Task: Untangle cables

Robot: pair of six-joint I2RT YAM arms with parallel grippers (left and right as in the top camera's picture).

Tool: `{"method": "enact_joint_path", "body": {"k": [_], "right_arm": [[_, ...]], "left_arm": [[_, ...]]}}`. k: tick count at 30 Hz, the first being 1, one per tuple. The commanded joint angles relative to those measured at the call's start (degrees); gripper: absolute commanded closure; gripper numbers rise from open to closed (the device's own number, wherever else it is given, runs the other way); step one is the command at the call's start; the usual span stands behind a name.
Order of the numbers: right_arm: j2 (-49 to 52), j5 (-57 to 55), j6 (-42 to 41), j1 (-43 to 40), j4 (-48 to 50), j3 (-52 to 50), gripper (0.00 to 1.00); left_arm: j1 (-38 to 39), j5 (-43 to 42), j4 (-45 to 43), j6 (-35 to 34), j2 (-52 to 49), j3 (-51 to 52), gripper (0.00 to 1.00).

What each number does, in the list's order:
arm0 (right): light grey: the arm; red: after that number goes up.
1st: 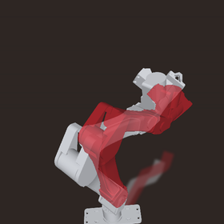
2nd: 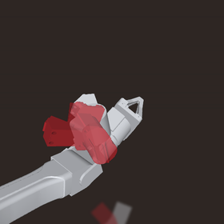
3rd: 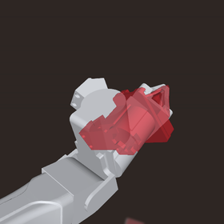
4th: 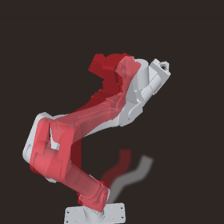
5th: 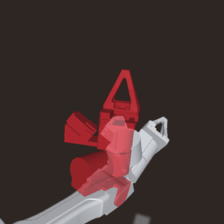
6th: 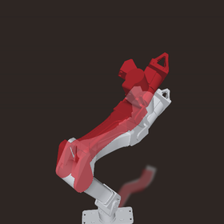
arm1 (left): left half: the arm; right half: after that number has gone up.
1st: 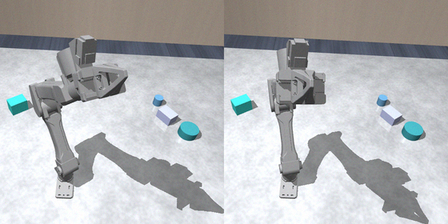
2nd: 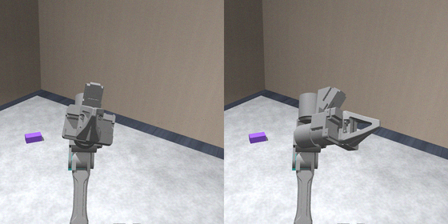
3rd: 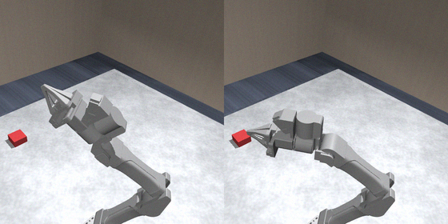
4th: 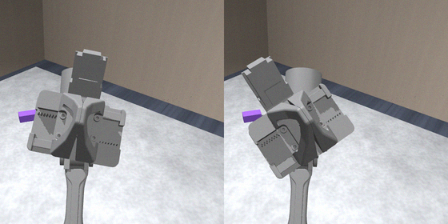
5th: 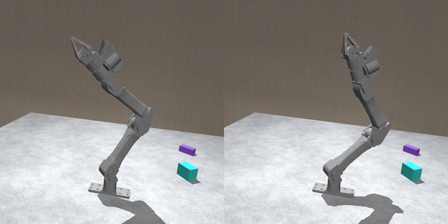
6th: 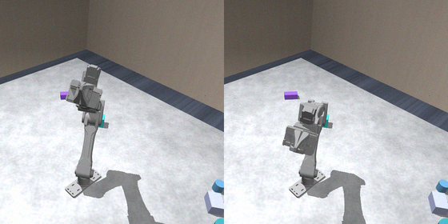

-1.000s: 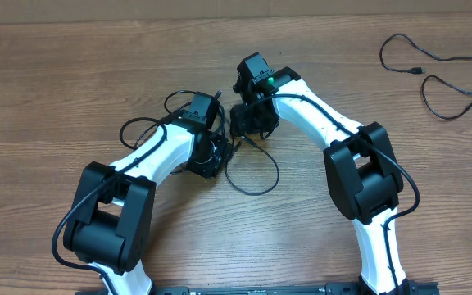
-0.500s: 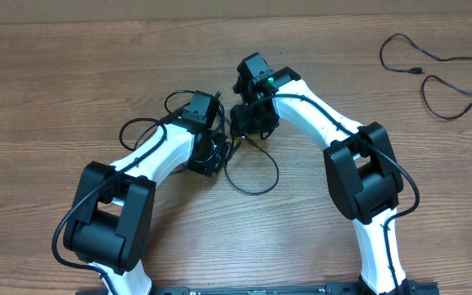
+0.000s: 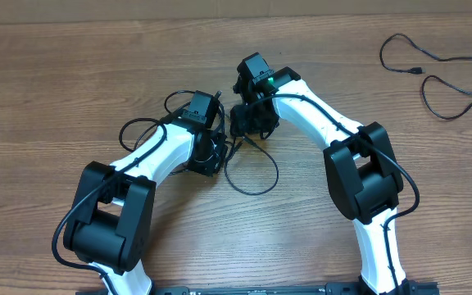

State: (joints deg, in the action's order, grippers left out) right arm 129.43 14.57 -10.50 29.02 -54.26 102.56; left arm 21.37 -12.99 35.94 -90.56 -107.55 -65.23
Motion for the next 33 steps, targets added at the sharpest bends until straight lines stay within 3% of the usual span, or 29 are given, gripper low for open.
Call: {"method": "enact_joint_path", "body": {"k": [1,9,16,18,21,25,28,31,32,33], "right_arm": [[-1.03,-0.61,-0.15,-0.09,-0.02,-0.24,0.47],[-1.03,-0.59,-0.15,-0.11,-0.04,-0.24,0.47],[-1.03,-0.61,-0.15,-0.11,-0.31,-0.24,0.47],[-1.03,-0.61,-0.15,-0.11,-0.31,-0.24,0.47],[-1.05,-0.39,-0.13,-0.11,-0.61,-0.22,0.47],[-1.44,2.78,0.11,-0.96,-3.3,1.6,0.46],[-2.19,5.22,0.35,-2.1,-4.98,2.58,0.38],[-2.12,5.11,1.9,-2.14,-4.98,2.49,0.36],[-2.12,4.52,1.95,-1.95,-4.79,2.45,0.38],[-2.12,4.52,1.95,-1.92,-4.5,2.36,0.38]], "left_arm": [[0.11,0.94,-0.04,-0.96,-0.94,0.28,0.8],[2.62,4.5,-0.24,-2.95,-0.94,0.31,0.75],[2.71,4.55,-0.44,-2.93,-0.96,0.33,0.85],[2.71,4.55,-0.28,-2.86,-0.96,0.31,0.94],[2.49,4.42,0.2,-2.84,-0.96,0.31,0.96],[1.42,0.04,-0.02,0.85,-0.92,0.24,0.96],[-0.31,-0.63,0.07,6.91,-0.76,0.15,0.96],[-1.31,-0.92,1.7,7.91,-0.76,0.17,0.82],[-1.38,-0.31,2.78,7.89,-0.81,0.22,0.71],[-1.38,0.92,3.02,7.89,-0.9,0.28,0.67]]}}
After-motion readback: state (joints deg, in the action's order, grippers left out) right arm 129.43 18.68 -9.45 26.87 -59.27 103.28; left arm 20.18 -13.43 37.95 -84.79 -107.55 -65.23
